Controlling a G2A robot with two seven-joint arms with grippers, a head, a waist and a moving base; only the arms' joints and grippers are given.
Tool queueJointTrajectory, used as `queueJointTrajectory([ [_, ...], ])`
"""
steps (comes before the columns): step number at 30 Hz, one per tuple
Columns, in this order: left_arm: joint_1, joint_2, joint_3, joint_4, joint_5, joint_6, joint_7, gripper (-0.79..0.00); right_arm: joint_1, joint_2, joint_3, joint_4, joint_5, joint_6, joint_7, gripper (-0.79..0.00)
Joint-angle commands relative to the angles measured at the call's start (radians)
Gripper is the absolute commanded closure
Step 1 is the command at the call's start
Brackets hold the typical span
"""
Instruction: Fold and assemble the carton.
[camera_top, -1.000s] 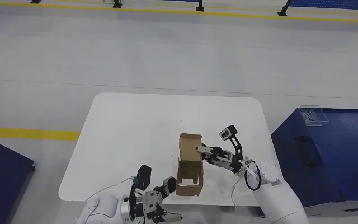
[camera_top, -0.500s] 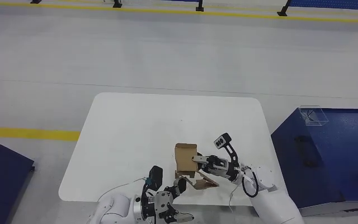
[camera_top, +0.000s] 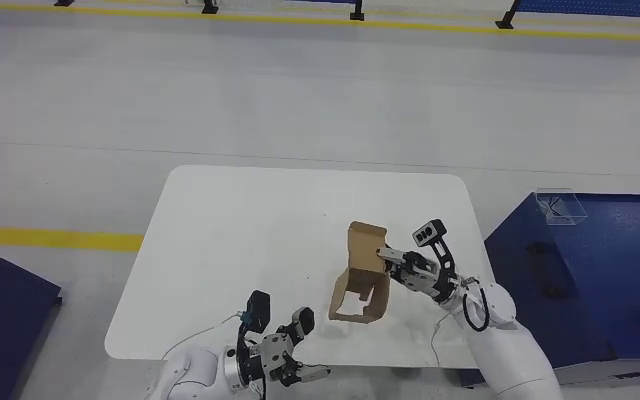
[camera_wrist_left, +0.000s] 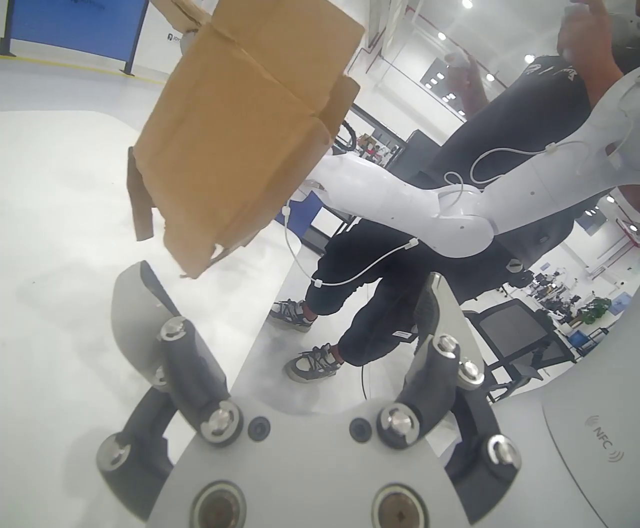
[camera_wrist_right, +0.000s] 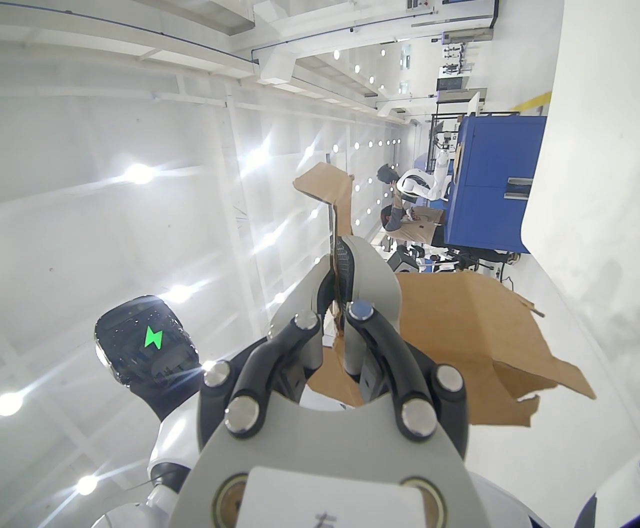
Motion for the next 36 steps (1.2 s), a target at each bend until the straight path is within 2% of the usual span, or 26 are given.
queueJointTrajectory([
  [1,0.000,0.000,0.001,0.000,-0.001,-0.001,-0.001,-0.785,0.000,0.000,0.000,0.000,0.000,0.000,0.000,0.000],
  [5,0.000,0.000,0.001,0.000,-0.001,-0.001,-0.001,-0.785,-0.002,-0.001,-0.002,-0.003,0.007,0.006,-0.005,0.000],
  [7,0.003,-0.001,-0.027,-0.009,0.003,0.037,0.053,-0.785,-0.013,-0.007,-0.012,-0.034,0.094,0.081,-0.039,0.000],
  [10,0.051,-0.003,-0.070,-0.071,0.173,0.110,0.200,-0.785,-0.007,-0.015,-0.021,-0.023,0.234,0.223,-0.073,0.000],
  [12,0.081,-0.006,-0.088,-0.112,0.339,0.167,0.317,-0.785,0.004,-0.021,-0.036,0.004,0.349,0.373,-0.084,0.000],
  [14,0.116,-0.011,-0.095,-0.142,0.541,0.313,0.473,-0.785,0.023,-0.026,-0.042,0.041,0.446,0.499,-0.106,0.000],
  [17,0.170,-0.017,-0.059,-0.159,0.927,0.625,0.710,-0.785,0.044,-0.033,-0.056,0.088,0.541,0.629,-0.147,0.000],
  [18,0.186,-0.020,-0.046,-0.148,1.073,0.781,0.750,-0.785,0.048,-0.036,-0.062,0.102,0.567,0.662,-0.154,0.000],
  [19,0.192,-0.021,-0.040,-0.143,1.119,0.837,0.756,-0.785,0.052,-0.038,-0.069,0.115,0.590,0.699,-0.163,0.000],
  [20,0.192,-0.021,-0.040,-0.143,1.119,0.837,0.756,-0.785,0.058,-0.039,-0.077,0.121,0.592,0.728,-0.170,0.000],
  [27,0.192,-0.021,-0.040,-0.143,1.119,0.837,0.756,-0.785,0.061,-0.040,-0.078,0.122,0.587,0.732,-0.171,0.000],
  [28,0.162,-0.017,-0.097,-0.163,1.255,0.990,0.756,-0.785,0.055,-0.041,-0.081,0.114,0.590,0.729,-0.190,0.000],
  [31,0.218,-0.027,-0.062,-0.193,1.522,1.334,0.732,-0.785,0.043,-0.044,-0.084,0.089,0.594,0.721,-0.230,0.000],
  [36,0.247,-0.048,0.029,-0.221,1.775,1.611,0.674,-0.785,0.031,-0.049,-0.091,0.078,0.586,0.698,-0.264,0.000],
])
